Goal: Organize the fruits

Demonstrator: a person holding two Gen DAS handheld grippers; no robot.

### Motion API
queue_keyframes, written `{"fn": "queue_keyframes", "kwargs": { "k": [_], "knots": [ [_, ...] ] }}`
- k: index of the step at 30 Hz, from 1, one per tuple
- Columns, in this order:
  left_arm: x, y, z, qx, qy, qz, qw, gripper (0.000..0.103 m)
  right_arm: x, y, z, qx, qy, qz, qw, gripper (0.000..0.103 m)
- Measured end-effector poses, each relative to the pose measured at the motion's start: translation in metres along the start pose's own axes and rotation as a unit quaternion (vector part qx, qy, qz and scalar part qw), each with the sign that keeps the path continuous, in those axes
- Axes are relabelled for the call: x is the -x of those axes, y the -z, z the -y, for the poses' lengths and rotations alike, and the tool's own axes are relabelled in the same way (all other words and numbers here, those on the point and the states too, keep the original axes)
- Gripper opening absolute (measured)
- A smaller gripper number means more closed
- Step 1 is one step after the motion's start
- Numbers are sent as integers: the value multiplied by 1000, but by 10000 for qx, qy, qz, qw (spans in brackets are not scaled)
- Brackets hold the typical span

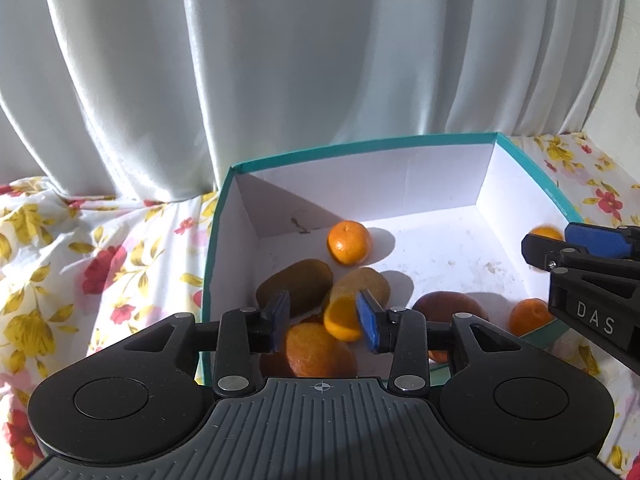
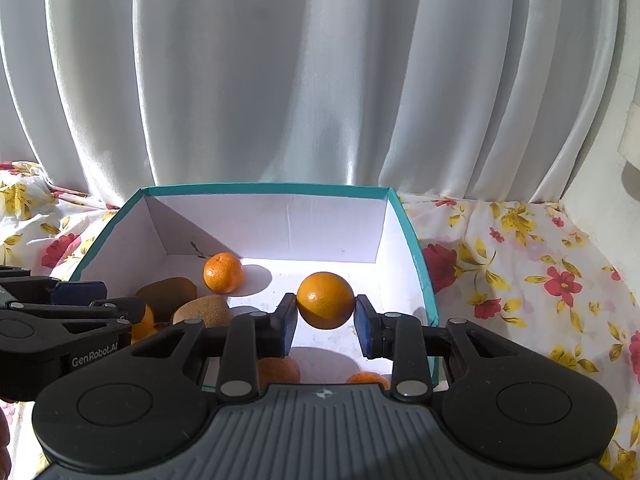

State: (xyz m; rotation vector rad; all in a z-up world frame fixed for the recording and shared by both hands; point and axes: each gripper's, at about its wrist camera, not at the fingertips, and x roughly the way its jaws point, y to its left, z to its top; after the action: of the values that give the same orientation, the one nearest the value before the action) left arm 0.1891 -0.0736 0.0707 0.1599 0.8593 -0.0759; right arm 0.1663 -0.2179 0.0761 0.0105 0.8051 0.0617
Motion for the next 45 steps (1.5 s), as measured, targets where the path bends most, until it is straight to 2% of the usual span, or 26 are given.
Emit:
{"fn": "queue_keyframes", "kwargs": {
  "k": [1,2,3,4,6,8,10,15,20,22,25,28,30,31,34,45],
  "knots": [
    [1,0,2,-34,-5,25,10000,58,0,0,1,-23,8,16,10000,44],
    [3,1,2,-42,-29,50,10000,64,1,0,2,-58,20,41,10000,54],
    [6,2,3,-48,-49,121,9999,70,2,1,3,-100,45,84,9999,74],
    [9,4,4,-77,-48,226,9997,72,5,2,5,-147,80,143,9998,82],
    [15,5,8,-172,-148,299,9993,75,11,3,6,-149,49,226,9996,84],
    [20,7,10,-253,-260,336,9988,77,16,4,7,-163,188,252,9994,92],
    [24,9,10,-276,-251,372,9986,86,23,6,9,-180,309,324,9988,103],
    [38,18,9,-261,-239,393,9986,92,41,13,13,-255,360,317,9985,103],
    [53,25,10,-402,-274,332,9983,95,66,20,5,-111,614,441,9971,103],
    [57,26,11,-485,-406,287,9976,95,71,18,0,54,768,271,9967,103],
    [60,27,5,-392,-372,158,9984,95,68,14,-9,548,898,-335,9939,103],
    [54,21,-5,-274,-207,-493,9982,95,59,14,-14,609,1028,-815,9895,103],
    [44,18,-10,-247,-203,-1034,9941,94,52,14,-17,563,1017,-1144,9866,103],
    [41,19,-13,-221,-190,-1182,9926,94,49,14,-18,525,979,-1285,9855,103],
    [38,22,-21,-97,-189,-1379,9902,93,44,10,-24,474,921,-1511,9831,103],
    [33,22,-24,-4,-301,-1541,9876,93,35,0,-34,526,917,-1761,9787,103]
  ]
}}
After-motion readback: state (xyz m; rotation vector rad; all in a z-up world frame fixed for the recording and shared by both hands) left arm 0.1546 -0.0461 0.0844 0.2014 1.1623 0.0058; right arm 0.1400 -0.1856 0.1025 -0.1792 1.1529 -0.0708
